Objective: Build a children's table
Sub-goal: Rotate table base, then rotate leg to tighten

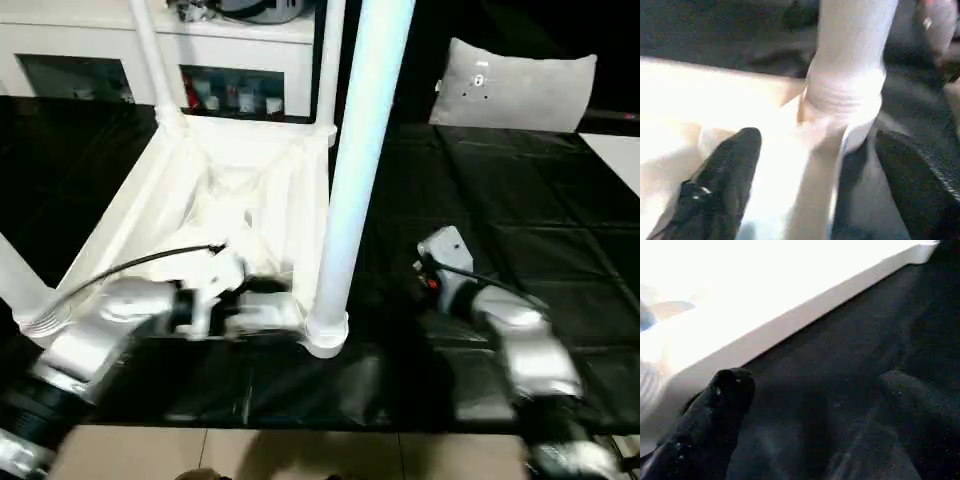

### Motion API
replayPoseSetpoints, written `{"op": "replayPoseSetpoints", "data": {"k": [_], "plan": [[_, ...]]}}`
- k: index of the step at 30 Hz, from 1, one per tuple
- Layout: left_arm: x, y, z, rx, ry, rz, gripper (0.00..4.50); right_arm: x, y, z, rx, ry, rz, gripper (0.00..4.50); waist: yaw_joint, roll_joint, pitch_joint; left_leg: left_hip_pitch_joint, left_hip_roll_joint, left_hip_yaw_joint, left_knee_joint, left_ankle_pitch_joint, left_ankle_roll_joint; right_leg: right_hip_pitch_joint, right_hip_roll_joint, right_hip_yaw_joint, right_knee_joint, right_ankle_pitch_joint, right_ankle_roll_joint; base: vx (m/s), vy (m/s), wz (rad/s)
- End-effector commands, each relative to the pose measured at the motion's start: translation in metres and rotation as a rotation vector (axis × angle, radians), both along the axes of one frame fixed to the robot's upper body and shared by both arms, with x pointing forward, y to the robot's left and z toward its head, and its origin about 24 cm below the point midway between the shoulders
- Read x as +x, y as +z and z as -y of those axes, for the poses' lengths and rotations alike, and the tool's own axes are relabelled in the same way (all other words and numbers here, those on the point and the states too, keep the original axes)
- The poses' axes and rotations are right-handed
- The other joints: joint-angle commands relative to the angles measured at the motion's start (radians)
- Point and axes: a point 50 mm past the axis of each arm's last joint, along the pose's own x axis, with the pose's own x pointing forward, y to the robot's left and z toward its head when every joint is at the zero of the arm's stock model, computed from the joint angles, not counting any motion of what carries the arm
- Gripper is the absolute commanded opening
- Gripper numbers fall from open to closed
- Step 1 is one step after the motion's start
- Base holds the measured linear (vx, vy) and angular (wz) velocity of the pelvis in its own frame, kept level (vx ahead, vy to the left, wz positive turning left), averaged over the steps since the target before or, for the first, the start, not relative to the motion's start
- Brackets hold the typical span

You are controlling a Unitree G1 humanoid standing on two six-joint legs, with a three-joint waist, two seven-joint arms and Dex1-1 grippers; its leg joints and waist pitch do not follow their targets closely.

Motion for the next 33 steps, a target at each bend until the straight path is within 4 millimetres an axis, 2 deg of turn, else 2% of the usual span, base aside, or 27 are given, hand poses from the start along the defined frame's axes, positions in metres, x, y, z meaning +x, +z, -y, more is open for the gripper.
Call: {"op": "replayPoseSetpoints", "data": {"k": [1, 2, 6, 10, 11, 13, 16, 20, 23, 25, 29, 31, 32, 33], "plan": [[0.003, 0.0, 0.002, 0.051, -0.04, 0.009, 3.56, -0.007, 0.009, -0.007, 0.016, 0.105, -0.017, 4.5, 0.006, 0.004, -0.068, 0.003, 0.069, -0.032, -0.068, -0.142, 0.068, 0.063, -0.099, 0.078, -0.091, -0.363, -0.054, 0.0, 0.0, 0.0], [0.004, -0.002, 0.0, 0.069, -0.045, -0.002, 3.56, -0.009, 0.011, -0.009, 0.023, 0.134, -0.021, 4.5, 0.009, 0.008, -0.068, 0.004, 0.067, -0.032, -0.068, -0.145, 0.074, 0.062, -0.096, 0.077, -0.094, -0.362, -0.052, 0.0, 0.0, 0.0], [0.006, -0.006, -0.003, 0.115, -0.057, -0.01, 3.24, -0.015, 0.018, -0.015, 0.04, 0.21, -0.026, 4.5, 0.01, 0.009, -0.066, 0.005, 0.066, -0.033, -0.068, -0.155, 0.068, 0.062, -0.1, 0.075, -0.099, -0.395, -0.043, 0.0, 0.0, 0.0], [0.006, -0.011, -0.003, 0.121, -0.082, -0.001, 3.01, -0.025, 0.024, -0.015, 0.037, 0.298, -0.051, 4.5, 0.013, 0.01, -0.066, 0.005, 0.066, -0.034, -0.068, -0.166, 0.061, 0.062, -0.101, 0.071, -0.106, -0.429, -0.027, 0.0, 0.0, 0.0], [0.007, -0.013, -0.003, 0.118, -0.078, -0.006, 2.91, -0.027, 0.025, -0.014, 0.033, 0.314, -0.064, 4.5, 0.015, 0.006, -0.066, 0.005, 0.063, -0.032, -0.066, -0.167, 0.068, 0.062, -0.099, 0.07, -0.11, -0.433, -0.017, 0.0, 0.0, 0.0], [0.008, -0.015, -0.003, 0.118, -0.082, -0.009, 2.74, -0.03, 0.026, -0.014, 0.037, 0.333, -0.082, 4.5, 0.019, 0.008, -0.065, 0.005, 0.065, -0.032, -0.068, -0.167, 0.074, 0.061, -0.099, 0.069, -0.11, -0.434, -0.015, 0.0, 0.0, 0.0], [0.01, -0.017, -0.003, 0.131, -0.086, -0.019, 2.57, -0.033, 0.029, -0.016, 0.049, 0.365, -0.096, 4.5, 0.022, 0.01, -0.062, 0.012, 0.061, -0.032, -0.067, -0.19, 0.067, 0.059, -0.101, 0.061, -0.125, -0.507, 0.009, 0.0, 0.0, 0.0], [0.01, -0.021, -0.006, 0.163, -0.098, -0.048, 2.22, -0.032, 0.029, -0.018, 0.042, 0.371, -0.086, 4.5, 0.016, 0.012, -0.058, 0.023, 0.061, -0.037, -0.07, -0.243, 0.048, 0.06, -0.102, 0.048, -0.139, -0.569, 0.039, 0.0, 0.0, 0.0], [0.011, -0.024, -0.009, 0.187, -0.105, -0.062, 1.92, -0.032, 0.03, -0.02, 0.047, 0.377, -0.087, 4.5, 0.013, 0.012, -0.057, 0.029, 0.058, -0.038, -0.069, -0.265, 0.041, 0.058, -0.104, 0.045, -0.147, -0.592, 0.051, 0.0, 0.0, 0.0], [0.012, -0.025, -0.009, 0.191, -0.107, -0.059, 1.77, -0.032, 0.03, -0.021, 0.049, 0.381, -0.089, 4.5, 0.013, 0.014, -0.059, 0.028, 0.061, -0.041, -0.071, -0.265, 0.04, 0.062, -0.106, 0.044, -0.146, -0.581, 0.049, 0.0, 0.0, 0.0], [0.013, -0.026, -0.008, 0.196, -0.13, -0.077, 1.46, -0.032, 0.029, -0.024, 0.054, 0.391, -0.09, 4.5, 0.007, 0.017, -0.057, 0.032, 0.058, -0.041, -0.068, -0.285, 0.038, 0.06, -0.108, 0.034, -0.156, -0.602, 0.056, 0.0, 0.0, 0.0], [0.013, -0.026, -0.007, 0.201, -0.14, -0.075, 1.33, -0.031, 0.028, -0.025, 0.053, 0.395, -0.085, 4.5, 0.004, 0.021, -0.058, 0.028, 0.062, -0.045, -0.07, -0.289, 0.036, 0.066, -0.11, 0.027, -0.157, -0.594, 0.061, 0.0, 0.0, 0.0], [0.013, -0.026, -0.007, 0.201, -0.14, -0.075, 1.07, -0.031, 0.028, -0.025, 0.053, 0.395, -0.085, 4.5, 0.002, 0.02, -0.058, 0.028, 0.063, -0.046, -0.071, -0.293, 0.034, 0.066, -0.11, 0.027, -0.157, -0.593, 0.063, 0.0, 0.0, 0.0], [0.013, -0.027, -0.006, 0.214, -0.152, -0.075, 1.07, -0.031, 0.027, -0.027, 0.054, 0.399, -0.085, 4.5, 0.001, 0.019, -0.059, 0.028, 0.063, -0.047, -0.071, -0.295, 0.033, 0.066, -0.11, 0.027, -0.156, -0.59, 0.064, 0.0, 0.0, 0.0]]}}
